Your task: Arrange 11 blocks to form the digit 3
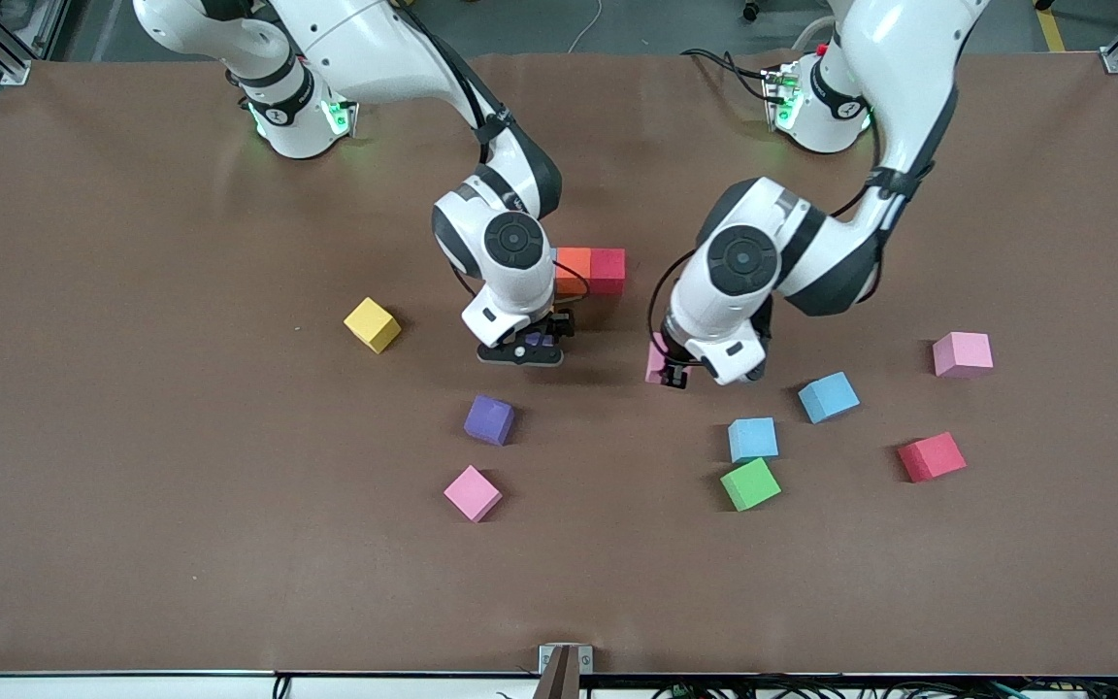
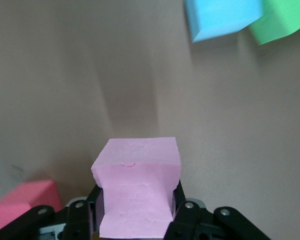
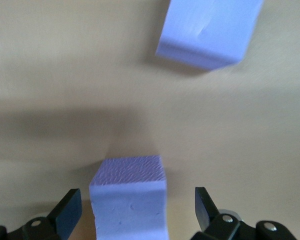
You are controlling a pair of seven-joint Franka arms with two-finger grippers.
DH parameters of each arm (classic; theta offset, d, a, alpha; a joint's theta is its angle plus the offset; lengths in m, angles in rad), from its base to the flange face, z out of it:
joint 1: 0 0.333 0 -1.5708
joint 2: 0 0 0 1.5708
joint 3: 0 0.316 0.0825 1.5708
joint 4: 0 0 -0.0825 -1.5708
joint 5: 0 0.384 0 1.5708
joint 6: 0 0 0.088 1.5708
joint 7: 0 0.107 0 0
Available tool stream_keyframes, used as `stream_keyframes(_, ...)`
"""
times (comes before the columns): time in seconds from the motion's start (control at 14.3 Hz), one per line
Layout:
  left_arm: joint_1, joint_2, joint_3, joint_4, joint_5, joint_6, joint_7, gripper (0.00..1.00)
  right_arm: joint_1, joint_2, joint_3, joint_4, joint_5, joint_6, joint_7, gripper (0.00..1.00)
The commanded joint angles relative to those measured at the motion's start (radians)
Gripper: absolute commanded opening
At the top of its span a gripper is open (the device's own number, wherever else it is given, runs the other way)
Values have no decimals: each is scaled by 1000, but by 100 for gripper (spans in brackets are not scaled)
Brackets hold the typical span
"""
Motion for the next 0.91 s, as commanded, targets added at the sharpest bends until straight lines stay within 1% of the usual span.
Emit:
stream_keyframes(0.0,-14,50,3,2,-8,63,-99,2,-72,-63,12,3,-1,-55,-46,100)
stream_keyframes(0.14,-50,90,4,2,-6,112,-172,3,-132,-91,12,3,1,-63,-52,100)
stream_keyframes(0.28,-68,104,6,5,-3,119,-232,3,-166,-111,9,-2,-6,-67,-46,100)
stream_keyframes(0.63,-97,101,4,7,-2,114,-235,3,-300,-132,7,-8,-10,-99,-49,100)
stream_keyframes(0.84,-118,102,4,16,-3,114,-249,3,-348,-126,7,-6,-10,-95,-48,100)
